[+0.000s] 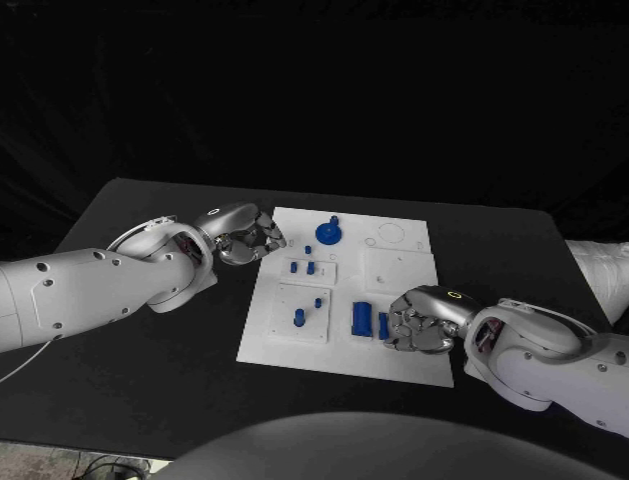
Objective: Assemble the parts on the task board
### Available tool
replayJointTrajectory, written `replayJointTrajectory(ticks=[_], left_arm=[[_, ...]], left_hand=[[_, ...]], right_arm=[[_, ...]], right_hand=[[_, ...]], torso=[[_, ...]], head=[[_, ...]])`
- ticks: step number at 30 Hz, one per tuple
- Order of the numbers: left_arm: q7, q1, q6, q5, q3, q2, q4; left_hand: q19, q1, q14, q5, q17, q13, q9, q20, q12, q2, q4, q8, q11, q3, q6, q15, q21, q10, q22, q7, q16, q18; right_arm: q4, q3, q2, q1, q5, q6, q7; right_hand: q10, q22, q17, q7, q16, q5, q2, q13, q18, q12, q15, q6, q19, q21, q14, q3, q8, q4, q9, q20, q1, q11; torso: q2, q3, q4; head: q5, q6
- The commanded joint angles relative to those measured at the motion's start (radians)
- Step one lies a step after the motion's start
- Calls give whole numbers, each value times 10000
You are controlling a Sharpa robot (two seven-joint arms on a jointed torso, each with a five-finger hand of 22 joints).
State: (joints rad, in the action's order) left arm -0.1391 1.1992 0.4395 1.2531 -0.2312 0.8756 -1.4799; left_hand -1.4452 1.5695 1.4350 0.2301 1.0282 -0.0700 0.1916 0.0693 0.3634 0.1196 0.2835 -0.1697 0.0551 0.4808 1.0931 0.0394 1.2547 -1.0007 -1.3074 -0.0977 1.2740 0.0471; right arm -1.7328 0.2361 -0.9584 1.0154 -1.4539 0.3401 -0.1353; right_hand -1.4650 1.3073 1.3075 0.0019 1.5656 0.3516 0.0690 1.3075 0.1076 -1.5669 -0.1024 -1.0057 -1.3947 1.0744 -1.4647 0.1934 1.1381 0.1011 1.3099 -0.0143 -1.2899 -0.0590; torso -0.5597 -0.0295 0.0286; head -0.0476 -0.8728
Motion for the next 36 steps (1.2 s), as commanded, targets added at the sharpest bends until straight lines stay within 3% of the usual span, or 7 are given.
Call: replayJointTrajectory(ticks=[1,8,21,30,36], left_arm=[[-110,-8,32,-46,6,-20,-6],[-67,-9,-16,-46,6,-10,-5],[-23,-10,-96,-46,6,-43,9],[-11,-10,-114,-46,6,-37,6],[-11,-11,-120,-46,6,-46,10]], left_hand=[[54,95,-87,42,-22,6,17,20,53,47,6,-63,6,98,47,-15,-61,-74,-1782,-28,-29,176],[54,95,-87,42,-22,6,17,20,53,47,6,-63,6,98,47,-15,-61,-74,-1782,-28,-29,176],[54,95,-87,42,-22,6,17,20,53,47,6,-63,6,98,47,-15,-61,-74,-1782,-28,-29,176],[59,86,-93,36,-32,5,19,21,56,60,14,-68,10,113,47,-18,-71,-81,-1780,-34,-34,178],[59,86,-93,36,-32,5,19,21,56,60,14,-68,10,113,47,-18,-71,-81,-1780,-34,-34,178]], right_arm=[[46,1,33,-18,9,-79,-58],[129,1,73,-23,258,98,-139],[341,1,180,-24,1316,-353,-604],[403,1,219,-26,1847,-546,-889],[432,1,249,-34,2448,-658,-1004]], right_hand=[[-1058,1409,2633,-8,52,81,-24,2633,-139,-39,-77,-88,24,1,-1061,32,40,30,697,69,-107,-52],[-1058,1416,2633,-33,52,600,-129,2633,-145,-39,-98,-232,12,47,-1061,189,239,212,829,93,-21,-76],[-1058,1375,2633,-47,52,700,-214,2633,-115,-39,-106,-13,75,-108,-1061,320,95,288,784,102,0,-86],[-1058,1341,2605,-43,36,577,-222,2633,-90,-39,-109,81,133,-241,-1051,429,30,224,763,107,-98,-86],[-1058,1284,2521,-18,-11,21,-310,2633,-52,-39,-88,127,246,-466,-1022,609,-3,155,756,99,-212,-64]], torso=[[3,-1,-2],[-1,-2,-1],[4,-2,-6],[0,-1,0],[-4,0,0]], head=[[-2,2],[-5,2],[-4,2],[-3,2],[-26,2]])
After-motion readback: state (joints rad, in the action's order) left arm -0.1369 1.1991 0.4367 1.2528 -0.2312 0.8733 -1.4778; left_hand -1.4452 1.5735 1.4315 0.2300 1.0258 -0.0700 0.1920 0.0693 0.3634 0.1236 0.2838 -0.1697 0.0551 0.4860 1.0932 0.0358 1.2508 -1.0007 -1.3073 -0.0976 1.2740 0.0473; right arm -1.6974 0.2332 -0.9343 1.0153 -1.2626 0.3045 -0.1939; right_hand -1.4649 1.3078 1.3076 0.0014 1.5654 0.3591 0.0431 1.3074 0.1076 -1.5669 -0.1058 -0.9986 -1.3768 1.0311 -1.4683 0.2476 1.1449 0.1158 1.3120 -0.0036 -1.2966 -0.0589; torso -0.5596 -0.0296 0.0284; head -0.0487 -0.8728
